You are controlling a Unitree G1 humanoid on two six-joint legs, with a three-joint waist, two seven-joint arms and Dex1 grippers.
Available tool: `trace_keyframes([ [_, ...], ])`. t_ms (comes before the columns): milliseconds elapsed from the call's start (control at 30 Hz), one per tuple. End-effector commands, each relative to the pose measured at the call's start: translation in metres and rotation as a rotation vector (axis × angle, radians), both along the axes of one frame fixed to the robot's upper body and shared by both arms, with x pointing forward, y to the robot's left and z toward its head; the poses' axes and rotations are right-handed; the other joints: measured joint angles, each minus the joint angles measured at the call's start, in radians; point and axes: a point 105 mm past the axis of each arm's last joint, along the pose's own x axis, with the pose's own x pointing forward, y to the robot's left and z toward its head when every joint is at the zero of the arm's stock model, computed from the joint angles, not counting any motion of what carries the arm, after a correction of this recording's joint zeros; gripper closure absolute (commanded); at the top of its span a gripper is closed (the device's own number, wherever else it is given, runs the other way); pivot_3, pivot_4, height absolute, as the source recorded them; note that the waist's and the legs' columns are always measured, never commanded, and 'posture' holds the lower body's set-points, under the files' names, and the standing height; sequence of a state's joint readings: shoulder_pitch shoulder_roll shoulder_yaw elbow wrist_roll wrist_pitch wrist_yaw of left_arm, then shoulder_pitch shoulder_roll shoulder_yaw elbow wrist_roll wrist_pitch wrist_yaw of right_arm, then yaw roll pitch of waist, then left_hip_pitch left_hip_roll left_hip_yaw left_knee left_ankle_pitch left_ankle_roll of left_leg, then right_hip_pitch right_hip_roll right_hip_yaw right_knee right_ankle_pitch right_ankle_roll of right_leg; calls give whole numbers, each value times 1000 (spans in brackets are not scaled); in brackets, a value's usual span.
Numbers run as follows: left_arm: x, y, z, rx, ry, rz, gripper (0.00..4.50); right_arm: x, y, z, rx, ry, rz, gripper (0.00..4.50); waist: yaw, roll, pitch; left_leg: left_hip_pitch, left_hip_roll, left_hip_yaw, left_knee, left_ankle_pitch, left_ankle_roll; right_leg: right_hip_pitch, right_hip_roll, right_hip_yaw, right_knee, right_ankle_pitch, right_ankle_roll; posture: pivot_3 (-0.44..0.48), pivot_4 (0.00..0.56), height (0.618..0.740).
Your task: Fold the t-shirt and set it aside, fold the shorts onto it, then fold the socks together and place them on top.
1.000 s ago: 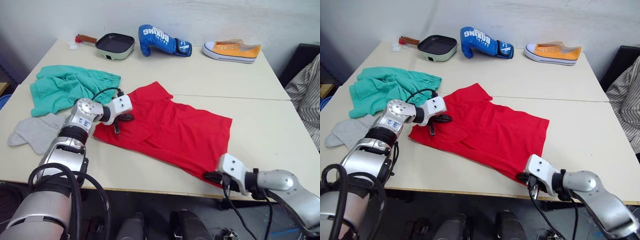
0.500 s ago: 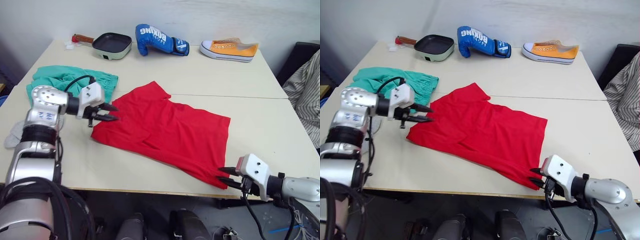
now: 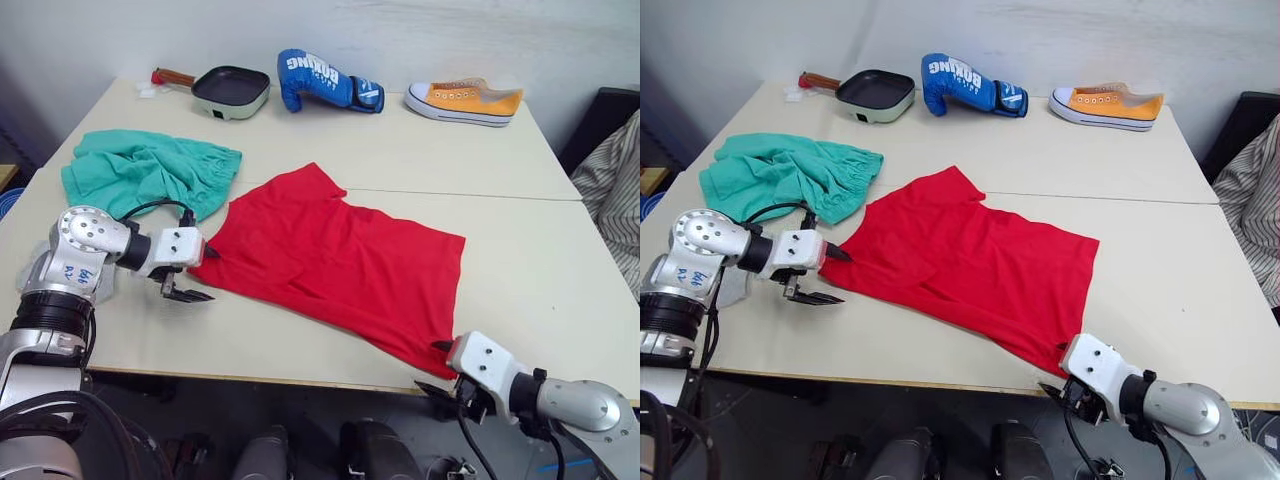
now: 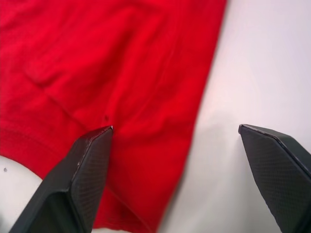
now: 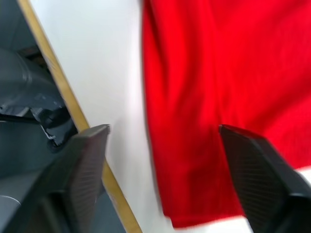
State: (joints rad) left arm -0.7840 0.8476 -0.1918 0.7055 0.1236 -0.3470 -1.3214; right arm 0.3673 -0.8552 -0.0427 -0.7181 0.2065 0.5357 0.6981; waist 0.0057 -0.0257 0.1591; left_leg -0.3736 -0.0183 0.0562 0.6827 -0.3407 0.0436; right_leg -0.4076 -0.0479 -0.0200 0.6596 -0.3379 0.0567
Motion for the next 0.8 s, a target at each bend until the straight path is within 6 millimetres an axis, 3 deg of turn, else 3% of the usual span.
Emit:
trace_keyframes([
  [33, 14, -2, -7, 34, -71, 25, 730, 0, -5, -13, -33, 15, -6, 2331, -1, 0, 0, 3, 0, 0, 0, 0, 0, 2, 0, 0, 0, 0, 0, 0, 150, 740],
  [233, 21, -5, -17, 43, -71, 33, 2550, 1, -9, -18, -38, 20, -2, 4323, -5, 0, -1, 17, 0, 0, -1, -4, 7, 17, -1, 0, -3, 0, 0, 0, 150, 740],
  [267, 22, -5, -18, 40, -71, 36, 2917, 1, -11, -19, -48, 16, 1, 4500, -5, 0, -1, 17, 0, 0, -1, -4, 7, 17, -1, 0, -3, 0, 0, 0, 150, 740],
  [433, 19, -1, -19, 32, -36, 37, 4423, 9, -27, -8, -107, -40, 77, 4500, -4, 0, -1, 17, 0, 0, -1, -2, 4, 17, -1, 0, -3, 0, 0, 0, 150, 740],
  [633, 0, 11, -4, 19, 49, 4, 4472, 6, -42, 5, -201, -85, 273, 4500, -13, 1, 0, 15, 0, 0, -2, -2, 1, 14, 0, 0, -4, 0, 0, 0, 150, 740],
  [800, -22, 14, 0, 14, 97, -10, 4472, 9, -51, 17, -176, -109, 301, 4500, -27, 3, 1, 15, 1, 0, -6, -2, 0, 14, 0, 0, -3, -1, -1, 0, 150, 740],
])
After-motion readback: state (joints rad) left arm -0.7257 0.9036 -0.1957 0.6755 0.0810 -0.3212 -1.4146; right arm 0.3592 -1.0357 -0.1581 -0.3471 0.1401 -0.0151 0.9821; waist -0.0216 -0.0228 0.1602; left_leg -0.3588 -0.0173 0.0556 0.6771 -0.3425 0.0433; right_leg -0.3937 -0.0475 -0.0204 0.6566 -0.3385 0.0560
